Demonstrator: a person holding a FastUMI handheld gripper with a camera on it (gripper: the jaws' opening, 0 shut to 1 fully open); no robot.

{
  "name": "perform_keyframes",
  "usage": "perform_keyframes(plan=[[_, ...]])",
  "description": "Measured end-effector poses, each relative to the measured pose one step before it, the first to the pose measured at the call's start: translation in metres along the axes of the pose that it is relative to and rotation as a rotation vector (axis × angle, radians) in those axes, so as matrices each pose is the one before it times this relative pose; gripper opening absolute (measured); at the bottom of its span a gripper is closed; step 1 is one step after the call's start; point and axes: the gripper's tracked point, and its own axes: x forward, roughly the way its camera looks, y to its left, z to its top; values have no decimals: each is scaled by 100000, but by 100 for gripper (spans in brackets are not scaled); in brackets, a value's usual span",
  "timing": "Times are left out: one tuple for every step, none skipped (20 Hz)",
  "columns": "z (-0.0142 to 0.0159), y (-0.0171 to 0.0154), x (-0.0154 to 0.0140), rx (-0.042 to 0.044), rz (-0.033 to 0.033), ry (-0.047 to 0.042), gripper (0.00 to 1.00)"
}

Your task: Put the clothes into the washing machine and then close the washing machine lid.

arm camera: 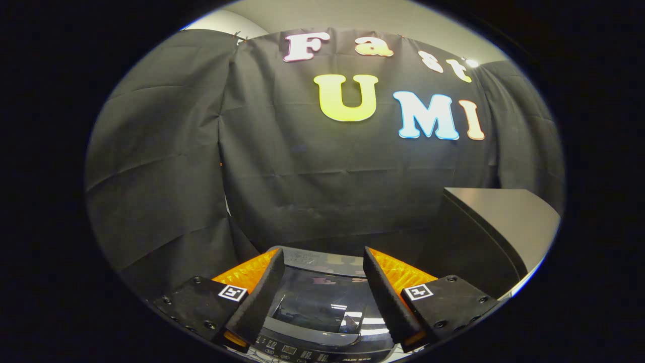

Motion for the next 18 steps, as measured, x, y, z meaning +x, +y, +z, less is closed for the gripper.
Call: perform_keyframes(plan=[[449,-213,-756,-1610,609,-1677,97],[360,-133,-909,-1406,971,-1794,97],[446,-90,-1019,-1356,1235,-2082,97],[556,-287,-1103,-1279,1076,-2543,97],[467,-370,-1110,-1352,990,-2309,98],[201,-516,-1136,-1223,830,-1701,98],[174,-630,-1220,-246,951,-1642,98],[264,-722,-1393,54,911,-1621,98],[278,-911,-1371,-20,597,-1464,99],[97,-1168,-1421,-394,156,-997,99],[46,-1302,-1478,-365,67,-500,99],[196,-1344,-1484,-98,-137,-1406,100],[411,-1475,-1495,110,-211,-1626,100],[83,-1652,-1237,248,-993,-1279,99],[38,-1644,-1331,405,-1208,-1184,99],[-96,-1582,-1259,685,-1512,-661,99],[-179,-1540,-1164,819,-1506,-388,99],[-135,-1650,-991,377,-2033,-391,99]])
